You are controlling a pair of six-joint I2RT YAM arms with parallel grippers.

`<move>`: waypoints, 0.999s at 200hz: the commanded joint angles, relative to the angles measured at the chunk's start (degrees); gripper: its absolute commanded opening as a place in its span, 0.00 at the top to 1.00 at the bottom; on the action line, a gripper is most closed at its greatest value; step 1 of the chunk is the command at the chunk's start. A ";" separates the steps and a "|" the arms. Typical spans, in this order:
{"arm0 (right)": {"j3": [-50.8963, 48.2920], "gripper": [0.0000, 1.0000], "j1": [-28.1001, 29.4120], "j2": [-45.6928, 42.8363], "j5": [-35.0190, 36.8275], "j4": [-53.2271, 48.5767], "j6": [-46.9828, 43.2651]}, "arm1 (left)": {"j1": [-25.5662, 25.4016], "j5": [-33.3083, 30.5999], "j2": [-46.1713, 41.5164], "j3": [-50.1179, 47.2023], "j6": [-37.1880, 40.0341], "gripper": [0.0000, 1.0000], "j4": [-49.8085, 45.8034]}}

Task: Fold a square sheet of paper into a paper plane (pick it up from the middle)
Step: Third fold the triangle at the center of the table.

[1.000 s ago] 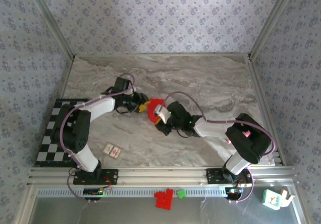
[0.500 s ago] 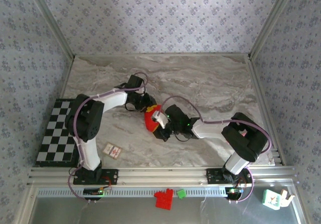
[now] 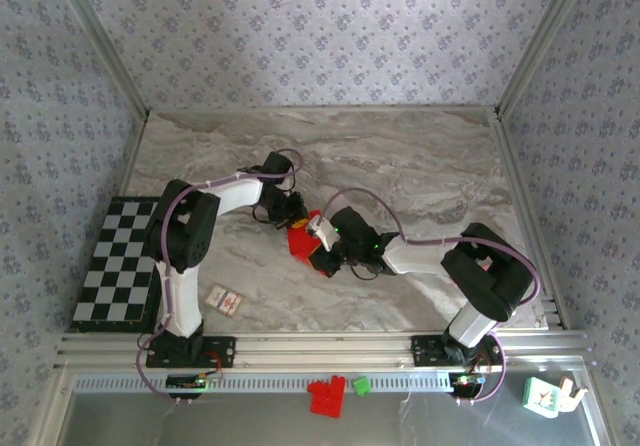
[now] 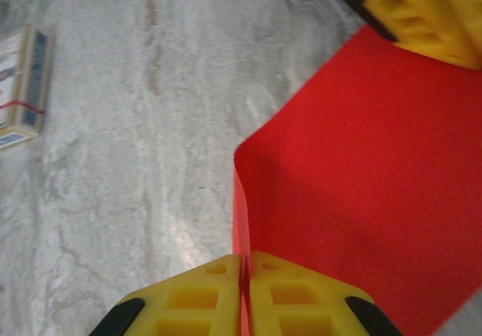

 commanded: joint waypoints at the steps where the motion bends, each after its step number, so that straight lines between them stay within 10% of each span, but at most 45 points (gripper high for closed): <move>1: 1.64 0.90 -0.13 0.75 5.46 -2.68 2.35 | -0.52 -1.87 2.63 0.25 1.53 0.87 -3.65; 200: 4.88 0.91 0.88 3.89 16.97 -7.93 7.58 | -1.12 -0.86 3.51 0.59 1.93 0.89 -3.59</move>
